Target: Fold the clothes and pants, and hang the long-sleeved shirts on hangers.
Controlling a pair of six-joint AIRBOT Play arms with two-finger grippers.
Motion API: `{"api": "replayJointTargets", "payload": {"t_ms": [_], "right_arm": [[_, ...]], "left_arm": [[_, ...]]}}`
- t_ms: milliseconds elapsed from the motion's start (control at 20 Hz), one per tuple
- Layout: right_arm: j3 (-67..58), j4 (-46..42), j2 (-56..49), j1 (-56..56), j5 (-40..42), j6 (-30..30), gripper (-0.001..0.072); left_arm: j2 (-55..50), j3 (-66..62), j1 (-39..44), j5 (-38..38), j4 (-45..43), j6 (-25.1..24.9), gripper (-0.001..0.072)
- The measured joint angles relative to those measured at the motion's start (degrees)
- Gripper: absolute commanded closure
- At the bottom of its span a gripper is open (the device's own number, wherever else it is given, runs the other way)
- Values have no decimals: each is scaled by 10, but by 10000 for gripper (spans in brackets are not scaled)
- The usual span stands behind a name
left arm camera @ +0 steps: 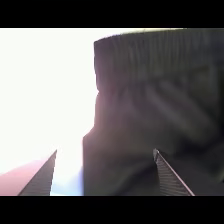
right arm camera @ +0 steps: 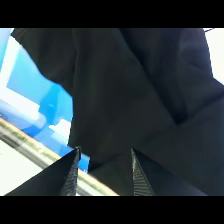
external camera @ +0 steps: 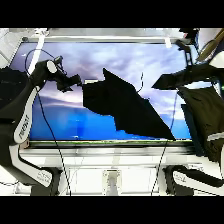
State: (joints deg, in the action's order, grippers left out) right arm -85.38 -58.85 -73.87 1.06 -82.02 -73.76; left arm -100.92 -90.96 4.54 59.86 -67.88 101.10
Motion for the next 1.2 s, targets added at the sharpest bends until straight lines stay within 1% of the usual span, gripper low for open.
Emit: {"api": "replayJointTargets", "payload": {"t_ms": [100, 200, 300, 600, 750, 800, 900, 950, 1000, 1050, 1100, 1200], "right_arm": [[1, -5, -12, 24, 30, 0, 339], [2, -9, -19, 39, 54, 0, 339], [2, -13, -24, 47, 71, 0, 339], [2, -15, -29, 55, 91, 0, 339], [2, -16, -29, 56, 103, 0, 339], [2, -16, -29, 56, 106, 0, 339], [2, -16, -30, 56, 114, 0, 340], [2, -16, -30, 56, 118, 0, 339], [2, -16, -30, 56, 124, 0, 340], [2, -16, -30, 56, 130, 0, 339], [2, -16, -30, 56, 134, 0, 340], [2, -16, -31, 56, 143, 0, 339]], "left_arm": [[-32, 0, -9, -33, 74, -38, 18], [-58, 0, -9, -55, 125, -67, 104], [-77, 0, -9, -76, 152, -83, 103], [-97, -2, -10, -121, 182, -111, 104], [-100, -2, -10, -133, 183, -114, 105], [-100, -3, -10, -136, 184, -115, 124], [-103, -3, -8, -145, 184, -116, 125], [-103, -3, -6, -151, 185, -117, 183], [-104, -3, -4, -155, 185, -117, 350], [-106, -3, -2, -160, 185, -117, 591], [-107, -3, 2, -164, 185, -118, 689], [-108, -3, 9, -171, 186, -130, 688]]}}
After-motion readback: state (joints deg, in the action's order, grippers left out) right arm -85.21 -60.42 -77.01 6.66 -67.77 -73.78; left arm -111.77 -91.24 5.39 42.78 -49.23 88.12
